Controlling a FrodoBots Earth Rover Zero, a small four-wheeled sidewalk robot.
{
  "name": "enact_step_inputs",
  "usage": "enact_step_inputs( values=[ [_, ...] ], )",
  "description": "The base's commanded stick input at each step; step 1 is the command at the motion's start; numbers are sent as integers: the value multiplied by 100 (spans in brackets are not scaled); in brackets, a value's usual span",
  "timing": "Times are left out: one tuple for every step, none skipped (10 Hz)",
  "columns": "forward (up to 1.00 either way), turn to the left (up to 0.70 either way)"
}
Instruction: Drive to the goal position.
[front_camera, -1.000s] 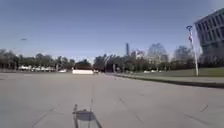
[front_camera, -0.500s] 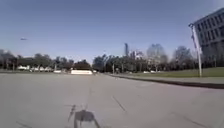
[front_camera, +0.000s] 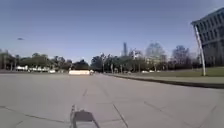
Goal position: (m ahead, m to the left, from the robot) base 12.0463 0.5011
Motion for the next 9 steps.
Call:
enact_step_inputs(
  values=[
    [100,3],
    [100,3],
    [100,3],
    [100,3],
    [100,3],
    [100,3],
    [100,3],
    [100,3],
    [100,3]
  ],
)
